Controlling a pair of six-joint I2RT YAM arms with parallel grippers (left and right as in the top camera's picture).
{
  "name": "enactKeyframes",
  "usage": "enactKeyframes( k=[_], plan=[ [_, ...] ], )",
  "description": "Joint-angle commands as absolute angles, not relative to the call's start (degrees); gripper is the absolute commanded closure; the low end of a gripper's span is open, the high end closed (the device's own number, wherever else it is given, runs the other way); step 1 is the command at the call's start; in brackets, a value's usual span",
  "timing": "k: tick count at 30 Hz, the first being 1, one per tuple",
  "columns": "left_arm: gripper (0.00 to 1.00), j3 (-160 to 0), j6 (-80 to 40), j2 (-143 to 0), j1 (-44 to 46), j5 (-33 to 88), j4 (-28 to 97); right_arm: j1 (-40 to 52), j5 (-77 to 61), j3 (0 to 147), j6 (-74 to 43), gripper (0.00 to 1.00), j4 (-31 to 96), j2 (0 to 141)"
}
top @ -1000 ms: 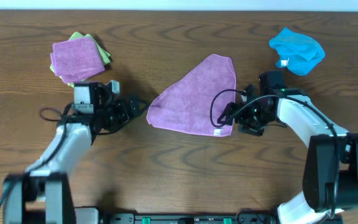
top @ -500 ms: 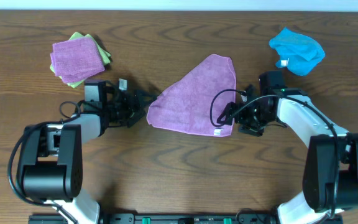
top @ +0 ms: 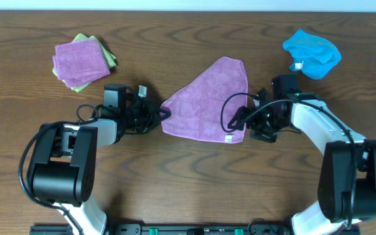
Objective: Fold the cloth
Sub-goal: 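Reach the left gripper to the cloth's left corner and grasp it, then lift the cloth with both grippers and stretch it toward the far edge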
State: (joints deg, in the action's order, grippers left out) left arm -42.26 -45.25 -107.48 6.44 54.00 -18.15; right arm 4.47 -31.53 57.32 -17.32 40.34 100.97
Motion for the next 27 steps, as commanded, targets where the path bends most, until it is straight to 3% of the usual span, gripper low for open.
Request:
enactKeyframes(
  k=[1,7,11,15,17,18,22,27],
  plan=[
    [0.94,-42.33,-45.47,-108.01,6.39,54.35,-18.39,5.08,-32.42,56.47,-18.65,0.08,38.83,100.44],
    [0.94,-42.35,-46.54,-108.01,6.39,56.53,-19.79,7.6,-32.4,51.9,-22.55,0.1,33.45,100.44],
    [0.94,-42.35,-46.54,-108.01,6.39,58.02,-20.03,8.71,-32.4,48.49,-23.81,0.21,28.75,100.44],
    [0.94,-42.35,-46.54,-108.01,6.39,58.78,-20.05,9.1,-32.36,47.51,-24.03,0.6,25.61,100.44],
    [0.94,-42.35,-46.54,-108.01,6.39,59.72,-20.56,9.08,-31.55,47.48,-24.21,0.92,23.55,100.44],
    [0.94,-42.35,-46.54,-108.01,6.39,60.34,-21.19,9.08,-31.48,47.51,-24.18,0.99,22.79,100.44],
    [0.94,-42.52,-50.89,-107.98,6.37,63.44,-27.11,8.73,-32.49,48.4,-24.16,0.99,20.95,99.9],
    [0.94,-44.82,-65.69,-107.98,6.33,64.55,-45.41,7.55,-33.3,53.8,-23.49,0.99,21.17,94.04]
  ],
)
